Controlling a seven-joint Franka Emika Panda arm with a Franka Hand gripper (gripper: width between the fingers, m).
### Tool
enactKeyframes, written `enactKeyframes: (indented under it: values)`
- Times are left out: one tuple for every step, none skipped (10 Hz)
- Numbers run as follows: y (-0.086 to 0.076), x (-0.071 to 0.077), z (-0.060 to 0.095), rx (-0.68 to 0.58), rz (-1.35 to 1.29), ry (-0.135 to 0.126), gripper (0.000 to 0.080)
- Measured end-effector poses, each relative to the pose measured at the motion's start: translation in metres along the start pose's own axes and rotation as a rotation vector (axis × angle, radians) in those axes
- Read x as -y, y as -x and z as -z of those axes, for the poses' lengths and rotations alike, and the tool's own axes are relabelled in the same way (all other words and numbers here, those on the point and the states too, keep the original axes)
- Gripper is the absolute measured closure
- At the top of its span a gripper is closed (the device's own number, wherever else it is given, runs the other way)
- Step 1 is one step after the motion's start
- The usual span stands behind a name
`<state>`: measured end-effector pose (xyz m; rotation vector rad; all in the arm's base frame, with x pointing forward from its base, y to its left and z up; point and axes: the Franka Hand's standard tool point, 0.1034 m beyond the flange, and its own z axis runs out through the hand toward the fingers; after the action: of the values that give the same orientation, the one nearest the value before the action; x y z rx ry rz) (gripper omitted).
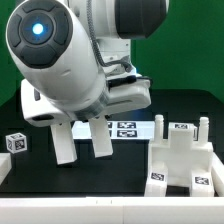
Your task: Assemble chair
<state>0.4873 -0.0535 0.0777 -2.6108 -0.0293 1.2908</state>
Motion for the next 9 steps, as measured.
enactKeyframes:
  values:
    - [0.000, 0.000, 0.000, 0.001, 0.004, 0.000, 0.0515]
    - [0.000, 0.001, -0.001, 0.002, 0.006, 0.001, 0.0515]
    - [-0.001, 0.000, -0.002, 0.009, 0.008, -0.001, 0.0515]
    - [0.001, -0.002, -0.004, 0.033, 0.005, -0.005, 0.0515]
    - [0.005, -0.001, -0.003, 0.071, 0.002, -0.010, 0.0515]
    - [0.010, 0.003, 0.004, 0.106, 0.004, -0.014, 0.0515]
    - [0.008, 0.004, 0.014, 0.088, 0.012, -0.013, 0.0515]
    - [0.002, 0.003, 0.013, 0.040, 0.024, -0.025, 0.0515]
    - [0.004, 0.004, 0.010, 0.051, 0.025, -0.025, 0.0515]
